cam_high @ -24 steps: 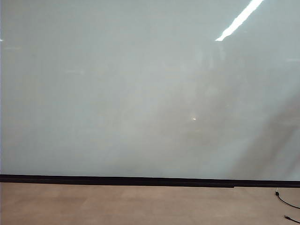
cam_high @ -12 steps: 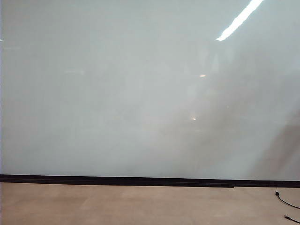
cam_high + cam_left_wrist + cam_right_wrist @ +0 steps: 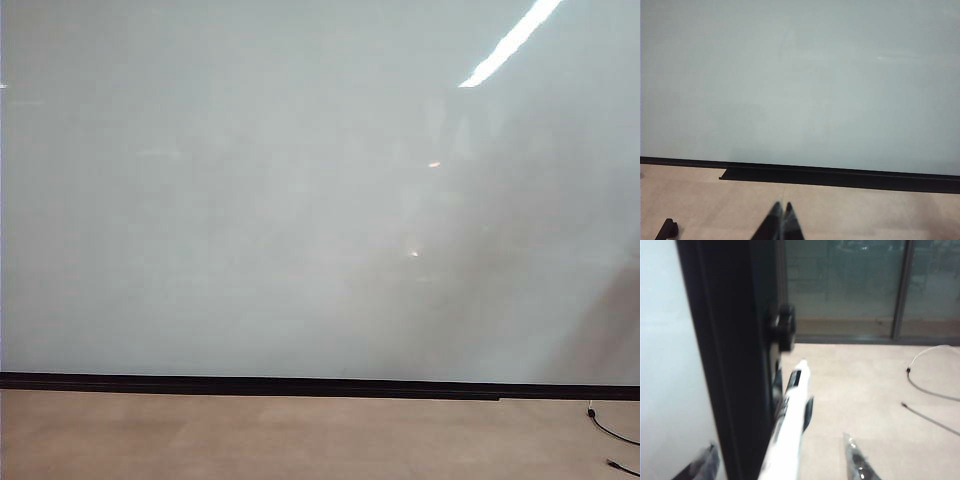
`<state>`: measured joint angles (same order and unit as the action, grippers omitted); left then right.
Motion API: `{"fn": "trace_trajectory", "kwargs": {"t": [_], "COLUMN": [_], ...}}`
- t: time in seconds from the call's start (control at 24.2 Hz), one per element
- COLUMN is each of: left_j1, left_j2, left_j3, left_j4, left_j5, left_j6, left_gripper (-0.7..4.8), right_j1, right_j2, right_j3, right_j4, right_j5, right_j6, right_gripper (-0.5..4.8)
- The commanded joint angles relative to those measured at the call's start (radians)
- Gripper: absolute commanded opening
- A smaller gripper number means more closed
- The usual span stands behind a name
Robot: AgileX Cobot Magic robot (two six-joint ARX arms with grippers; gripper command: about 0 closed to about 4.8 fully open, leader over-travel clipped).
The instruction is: Pick up the pen on the shelf to the right of the whiteboard and draw a cross mark.
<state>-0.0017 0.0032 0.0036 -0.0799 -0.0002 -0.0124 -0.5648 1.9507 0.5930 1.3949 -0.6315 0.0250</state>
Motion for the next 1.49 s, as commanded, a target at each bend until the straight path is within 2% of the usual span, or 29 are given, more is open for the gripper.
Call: {"fn": "trace_trajectory", "kwargs": {"t": [0.04,0.7,0.83,1.08,1.24,1.49], "left_j1": [0.0,0.0,0.0,0.0,0.0,0.0], "left_j2": [0.0,0.0,0.0,0.0,0.0,0.0], "left_j3": [0.003,0.003,0.003,0.003,0.003,0.003], "left_j4": [0.006,0.007,0.007,0.007,0.007,0.006], "left_j5": [0.004,0.004,0.003,0.003,0.003,0.003], "left_j6": [0.004,0.004,0.005,0.005,0.004,0.004], "left_gripper": [-0.04,-0.05,-0.04,-0.04,-0.04,-0.04], "right_j1": [0.0,0.01,0.011,0.015,0.015,0.012], "right_j2": [-0.005,0.051,0.051,0.051,0.051,0.051], "right_j3": [0.023,0.072,0.08,0.09,0.091,0.089], "right_j4": [0.018,0.019,0.019,0.019,0.019,0.019], "right_j5": [-0.016,-0.033,-0.033,-0.023,-0.022,-0.045], "right_j6": [0.004,0.017,0.017,0.024,0.024,0.028], "right_gripper": [3.23,3.22,3.04,3.0,2.6,2.6]}}
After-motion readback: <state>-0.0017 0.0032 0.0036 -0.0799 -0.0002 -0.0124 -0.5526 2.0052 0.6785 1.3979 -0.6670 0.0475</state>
